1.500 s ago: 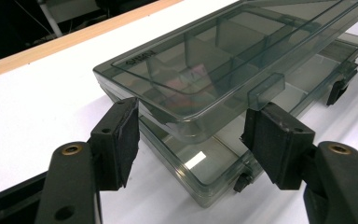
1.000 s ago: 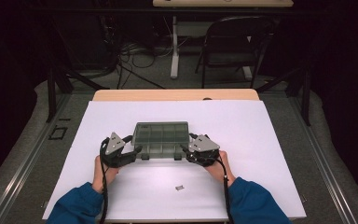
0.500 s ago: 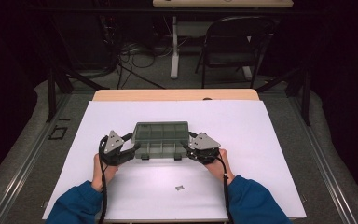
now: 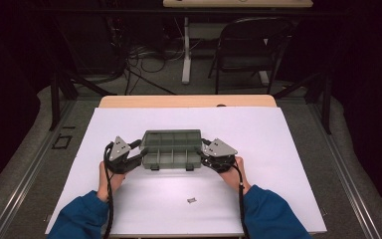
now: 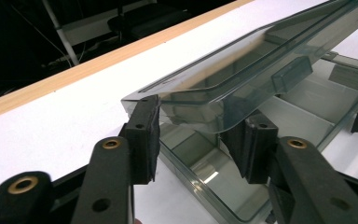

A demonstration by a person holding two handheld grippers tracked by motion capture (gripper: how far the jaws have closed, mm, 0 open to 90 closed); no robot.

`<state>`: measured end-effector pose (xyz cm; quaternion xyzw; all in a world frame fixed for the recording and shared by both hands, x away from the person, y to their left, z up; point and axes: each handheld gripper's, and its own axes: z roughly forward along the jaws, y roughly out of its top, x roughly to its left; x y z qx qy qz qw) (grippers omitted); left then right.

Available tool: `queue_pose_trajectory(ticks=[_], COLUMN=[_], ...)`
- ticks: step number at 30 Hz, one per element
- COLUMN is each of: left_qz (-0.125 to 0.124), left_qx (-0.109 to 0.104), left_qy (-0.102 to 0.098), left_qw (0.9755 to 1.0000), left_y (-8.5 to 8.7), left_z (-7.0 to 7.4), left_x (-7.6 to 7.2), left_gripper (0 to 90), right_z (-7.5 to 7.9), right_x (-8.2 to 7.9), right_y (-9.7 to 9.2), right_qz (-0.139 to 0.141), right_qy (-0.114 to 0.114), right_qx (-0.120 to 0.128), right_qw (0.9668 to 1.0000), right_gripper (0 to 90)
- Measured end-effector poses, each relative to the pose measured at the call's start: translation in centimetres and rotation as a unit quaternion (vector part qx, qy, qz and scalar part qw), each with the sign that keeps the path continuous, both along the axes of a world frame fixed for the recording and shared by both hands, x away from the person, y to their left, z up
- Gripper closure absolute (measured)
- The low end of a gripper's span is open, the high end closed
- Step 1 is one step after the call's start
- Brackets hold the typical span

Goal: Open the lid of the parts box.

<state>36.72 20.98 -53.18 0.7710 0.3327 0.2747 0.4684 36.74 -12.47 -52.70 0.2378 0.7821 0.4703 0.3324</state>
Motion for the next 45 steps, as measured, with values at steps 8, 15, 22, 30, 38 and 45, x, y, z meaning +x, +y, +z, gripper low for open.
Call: queue_pose_trajectory(ticks=[8,15,22,30,38,45], left_qz=[0.004,0.010,0.011,0.013,0.009,0.007], left_qx=[0.002,0.006,0.004,0.012,0.016,0.018], left_qy=[-0.001,-0.007,-0.003,-0.002,0.005,0.009], left_qw=[1.0000,0.9999,0.9999,0.9998,0.9998,0.9998], left_y=[0.0,-0.1,0.1,-0.1,-0.1,0.0], left_z=[0.2,0.4,0.9,1.1,1.6,2.1], left_x=[0.4,0.7,1.2,1.5,1.9,2.3], left_gripper=[61.2,63.6,66.6,67.9,68.7,70.2], right_z=[0.3,0.5,0.7,1.0,1.3,1.4], right_x=[0.5,0.8,1.2,1.8,2.1,2.3], right_y=[-0.2,-0.2,-0.2,-0.4,-0.5,-0.6], right_qz=[-0.005,-0.009,-0.013,-0.009,-0.004,-0.004], right_qy=[0.003,0.003,-0.001,0.009,0.018,0.023], right_qx=[0.011,0.012,0.009,0.013,0.011,0.014], right_qw=[0.9999,0.9999,0.9999,0.9998,0.9998,0.9996], right_gripper=[66.1,68.6,70.9,72.4,72.9,72.7])
